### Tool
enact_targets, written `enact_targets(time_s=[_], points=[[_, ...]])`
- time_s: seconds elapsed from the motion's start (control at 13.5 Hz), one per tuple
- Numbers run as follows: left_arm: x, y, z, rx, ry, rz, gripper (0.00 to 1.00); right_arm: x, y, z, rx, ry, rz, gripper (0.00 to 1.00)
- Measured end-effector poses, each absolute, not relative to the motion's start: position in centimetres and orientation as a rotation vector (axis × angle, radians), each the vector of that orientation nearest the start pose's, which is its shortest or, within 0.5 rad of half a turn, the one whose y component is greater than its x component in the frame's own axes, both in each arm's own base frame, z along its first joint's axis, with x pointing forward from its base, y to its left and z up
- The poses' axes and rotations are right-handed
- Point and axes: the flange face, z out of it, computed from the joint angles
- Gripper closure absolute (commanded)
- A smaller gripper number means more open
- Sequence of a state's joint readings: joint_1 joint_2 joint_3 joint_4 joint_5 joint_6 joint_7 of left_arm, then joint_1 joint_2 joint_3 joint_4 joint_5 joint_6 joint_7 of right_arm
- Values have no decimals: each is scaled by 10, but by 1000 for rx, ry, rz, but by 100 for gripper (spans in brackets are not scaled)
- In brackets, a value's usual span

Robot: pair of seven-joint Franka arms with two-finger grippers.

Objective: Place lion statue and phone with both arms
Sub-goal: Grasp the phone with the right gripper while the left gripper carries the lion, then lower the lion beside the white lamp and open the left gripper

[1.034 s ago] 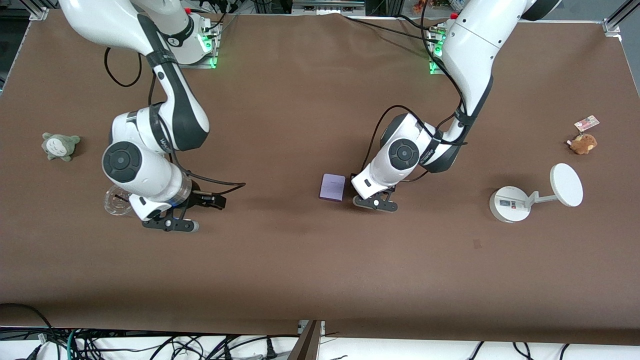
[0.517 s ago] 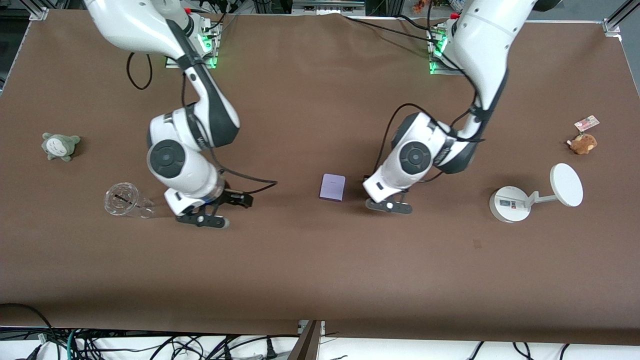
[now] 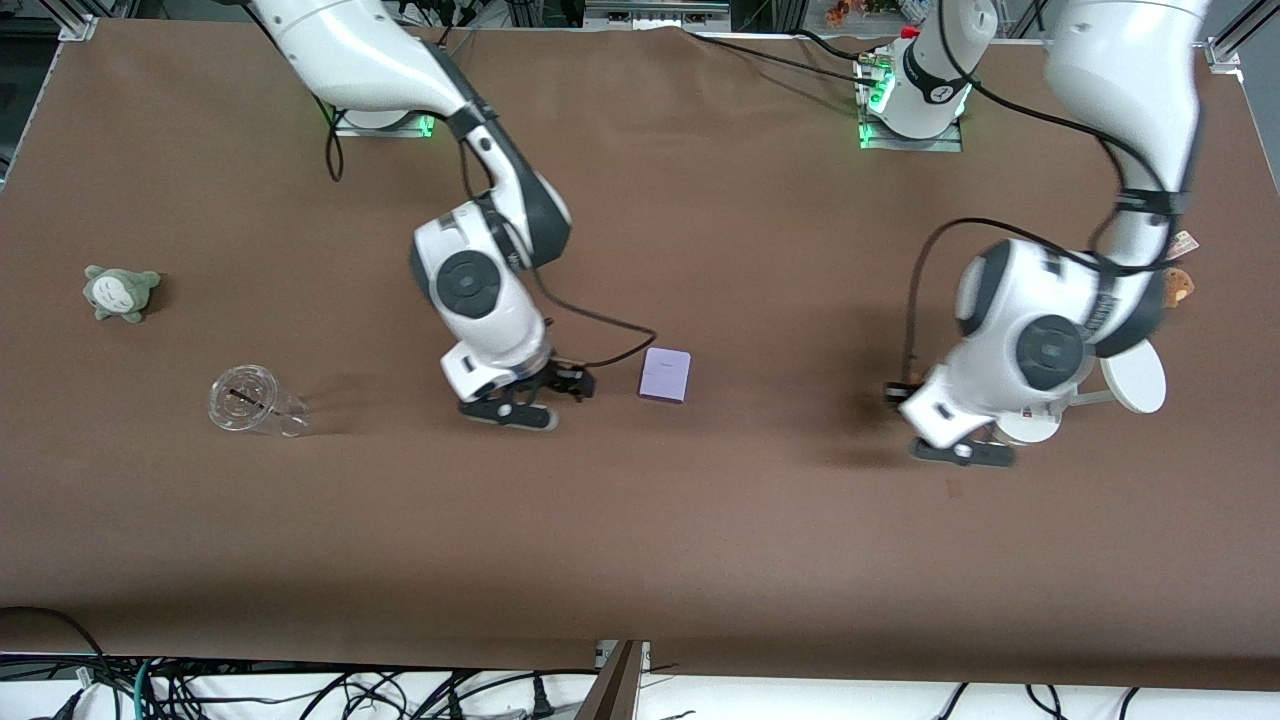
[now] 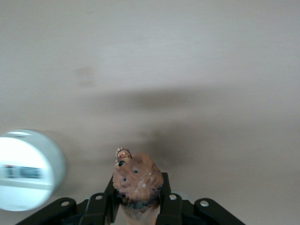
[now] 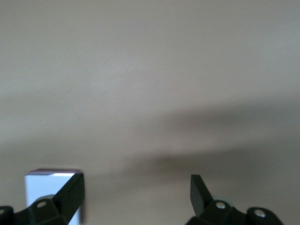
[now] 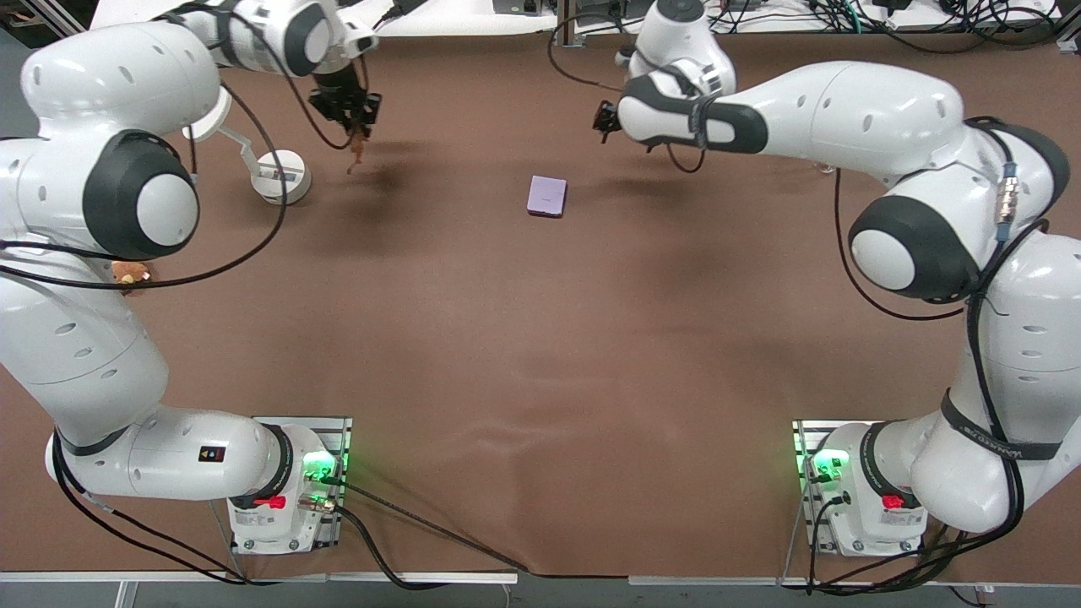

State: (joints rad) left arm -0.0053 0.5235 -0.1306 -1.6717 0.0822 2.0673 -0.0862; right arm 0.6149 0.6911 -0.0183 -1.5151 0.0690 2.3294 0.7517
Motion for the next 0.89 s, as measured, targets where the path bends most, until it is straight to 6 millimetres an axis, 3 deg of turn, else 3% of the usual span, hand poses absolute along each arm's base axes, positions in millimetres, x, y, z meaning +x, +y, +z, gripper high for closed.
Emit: enact_targets(time_s=[0.07,0.22,0.44,0.66,0.81,0.89], points=[[659,-57,289,-3119,123,204,81,588,427,261,-3010,297,-117,0],[657,-38,278,-3117,109,234,77,575,460,249,-3020,276,-138,0],[658,-30,253,-3084,136,237,77,561,494,231,-3037,260,-168,0],[656,-24,228,-3084,129,271,74,553,516,222,-3031,273,-186,0],[656,-23,219,-3087,128,276,61,549,526,219,-3023,293,-190,0],[655,-24,216,-3087,129,281,24,547,530,218,-3020,298,-192,0]])
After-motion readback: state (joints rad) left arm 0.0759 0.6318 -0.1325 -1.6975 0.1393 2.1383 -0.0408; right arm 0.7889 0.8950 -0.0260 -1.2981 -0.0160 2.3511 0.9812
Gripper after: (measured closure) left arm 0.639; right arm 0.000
